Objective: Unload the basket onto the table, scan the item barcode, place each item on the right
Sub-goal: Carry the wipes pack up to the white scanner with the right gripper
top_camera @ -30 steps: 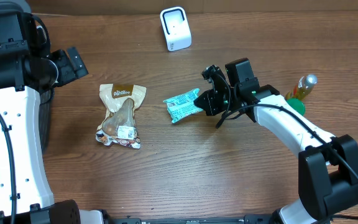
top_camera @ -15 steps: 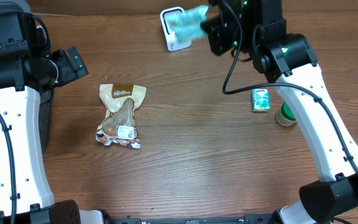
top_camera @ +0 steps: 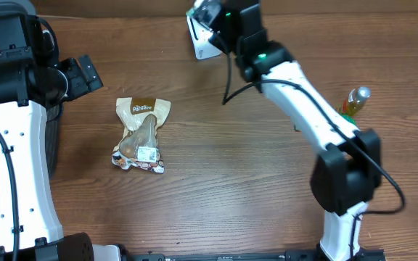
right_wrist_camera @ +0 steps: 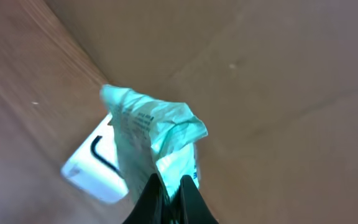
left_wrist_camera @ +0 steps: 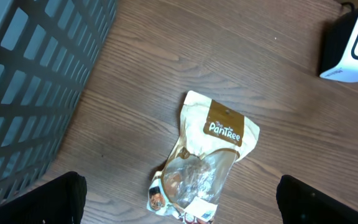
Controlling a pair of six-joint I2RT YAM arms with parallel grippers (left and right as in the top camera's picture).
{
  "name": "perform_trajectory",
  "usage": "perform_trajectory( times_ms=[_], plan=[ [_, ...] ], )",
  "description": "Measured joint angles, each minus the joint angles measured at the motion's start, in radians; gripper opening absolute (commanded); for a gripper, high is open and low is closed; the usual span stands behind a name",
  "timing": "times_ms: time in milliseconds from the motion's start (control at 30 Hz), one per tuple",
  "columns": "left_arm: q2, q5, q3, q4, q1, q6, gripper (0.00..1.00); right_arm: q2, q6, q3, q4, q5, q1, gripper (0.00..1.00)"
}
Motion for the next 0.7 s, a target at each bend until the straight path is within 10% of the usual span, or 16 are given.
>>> perform_trajectory(
  times_ms=[367, 700],
  plan=[
    [0.000, 0.000, 0.000, 0.000, 0.000, 0.000, 1.00, 0.214, -0.279, -0.001, 0.365, 0.227, 0.021, 0.04],
    [0.000, 0.000, 0.000, 0.000, 0.000, 0.000, 1.00, 0.259, -0.303, -0.001, 0.321, 0.240, 0.029, 0.04]
  ],
)
